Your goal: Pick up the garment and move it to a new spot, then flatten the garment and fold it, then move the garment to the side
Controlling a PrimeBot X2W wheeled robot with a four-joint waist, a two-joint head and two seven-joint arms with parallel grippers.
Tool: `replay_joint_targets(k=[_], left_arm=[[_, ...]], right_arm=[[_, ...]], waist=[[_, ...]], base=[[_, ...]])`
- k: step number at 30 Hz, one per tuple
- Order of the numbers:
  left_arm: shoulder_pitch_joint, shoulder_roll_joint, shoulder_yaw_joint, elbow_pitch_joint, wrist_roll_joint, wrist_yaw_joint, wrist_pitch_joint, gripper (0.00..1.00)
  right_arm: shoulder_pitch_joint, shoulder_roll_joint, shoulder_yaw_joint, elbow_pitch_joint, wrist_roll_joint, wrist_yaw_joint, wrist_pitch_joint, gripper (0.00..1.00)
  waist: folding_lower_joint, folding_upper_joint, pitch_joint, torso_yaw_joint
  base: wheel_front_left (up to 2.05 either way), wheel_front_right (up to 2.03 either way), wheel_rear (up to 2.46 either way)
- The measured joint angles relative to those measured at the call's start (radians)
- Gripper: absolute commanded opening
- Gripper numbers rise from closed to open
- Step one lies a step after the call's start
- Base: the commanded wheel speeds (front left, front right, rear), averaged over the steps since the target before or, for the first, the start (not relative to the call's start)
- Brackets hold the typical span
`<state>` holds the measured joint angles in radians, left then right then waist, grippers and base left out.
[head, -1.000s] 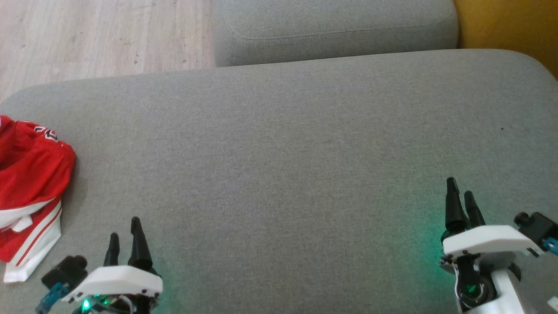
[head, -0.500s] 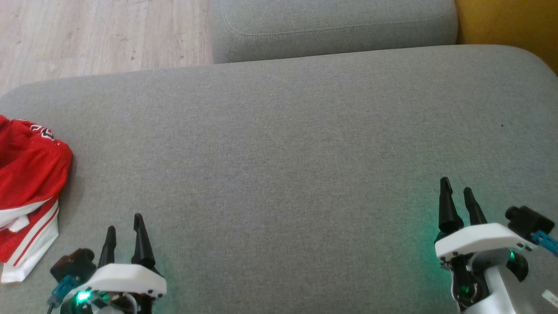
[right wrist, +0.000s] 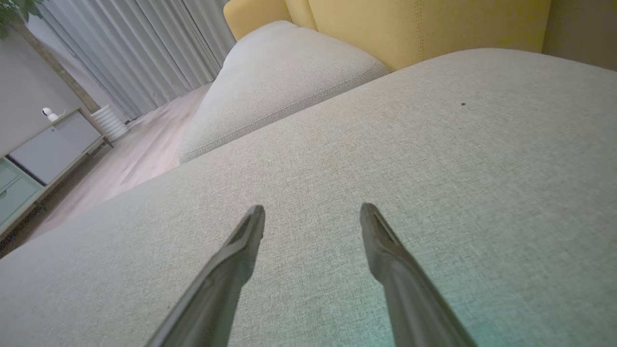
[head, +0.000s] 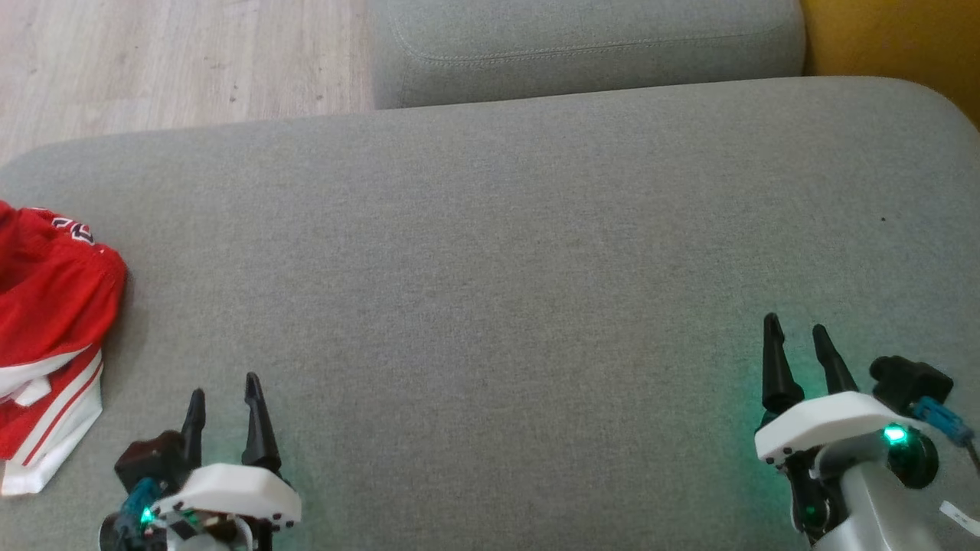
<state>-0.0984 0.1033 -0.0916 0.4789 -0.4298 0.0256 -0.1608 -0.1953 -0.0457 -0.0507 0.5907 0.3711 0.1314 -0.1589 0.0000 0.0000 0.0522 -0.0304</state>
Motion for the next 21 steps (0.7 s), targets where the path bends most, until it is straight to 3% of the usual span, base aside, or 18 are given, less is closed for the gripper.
replay_joint_targets(k=[21], left_arm=[[-0.001, 0.000, -0.004, 0.027, 0.239, 0.016, -0.054, 1.00]], right_arm=[[-0.025, 0.000, -0.021, 0.051, -0.251, 0.000, -0.059, 1.00]], waist=[[0.0000, 0.0000, 0.007, -0.002]], base=[[0.00, 0.00, 0.00]])
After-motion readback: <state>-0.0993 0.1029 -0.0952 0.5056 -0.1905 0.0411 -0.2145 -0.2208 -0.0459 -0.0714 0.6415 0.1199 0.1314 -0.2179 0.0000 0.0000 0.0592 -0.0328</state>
